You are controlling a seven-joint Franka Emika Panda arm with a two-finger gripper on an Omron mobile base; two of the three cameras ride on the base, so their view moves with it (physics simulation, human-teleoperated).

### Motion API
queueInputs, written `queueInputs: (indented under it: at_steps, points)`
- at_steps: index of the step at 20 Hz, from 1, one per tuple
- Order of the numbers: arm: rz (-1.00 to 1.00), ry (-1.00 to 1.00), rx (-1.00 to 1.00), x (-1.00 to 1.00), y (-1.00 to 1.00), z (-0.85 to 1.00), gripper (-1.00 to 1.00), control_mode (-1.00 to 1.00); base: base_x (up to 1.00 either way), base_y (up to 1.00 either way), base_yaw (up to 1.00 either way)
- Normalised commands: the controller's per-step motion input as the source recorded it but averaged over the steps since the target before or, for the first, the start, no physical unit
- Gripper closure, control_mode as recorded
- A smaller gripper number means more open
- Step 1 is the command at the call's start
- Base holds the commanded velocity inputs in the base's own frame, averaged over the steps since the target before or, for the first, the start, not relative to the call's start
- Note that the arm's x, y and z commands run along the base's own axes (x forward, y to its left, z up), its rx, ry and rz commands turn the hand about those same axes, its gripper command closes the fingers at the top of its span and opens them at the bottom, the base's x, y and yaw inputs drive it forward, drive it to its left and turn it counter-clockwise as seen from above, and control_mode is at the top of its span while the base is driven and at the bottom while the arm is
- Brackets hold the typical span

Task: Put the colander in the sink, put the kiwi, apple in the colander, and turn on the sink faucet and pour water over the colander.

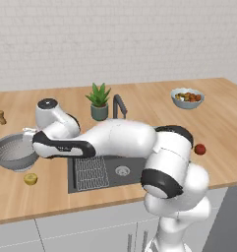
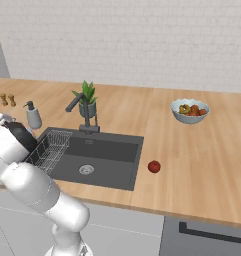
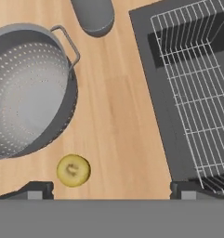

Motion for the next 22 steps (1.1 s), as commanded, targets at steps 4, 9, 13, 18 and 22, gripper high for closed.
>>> queueInputs:
  at_steps: [4, 9, 13, 18, 22]
  points:
    - [-0.07, 0.12, 0.0, 0.51, 0.5, -0.24, -1.0, -1.0, 0.0, 0.0, 0.0]
    - [-0.09, 0.07, 0.0, 0.33, 0.41, -0.13, -1.0, -1.0, 0.0, 0.0, 0.0]
    - [-0.11, 0.04, 0.0, 0.31, 0.39, -0.01, -1.0, -1.0, 0.0, 0.0, 0.0]
    - [-0.12, 0.05, 0.0, 0.36, 0.29, 0.0, -1.0, -1.0, 0.0, 0.0, 0.0]
    - [-0.1, 0.07, 0.0, 0.2, 0.2, -0.11, -1.0, -1.0, 0.0, 0.0, 0.0]
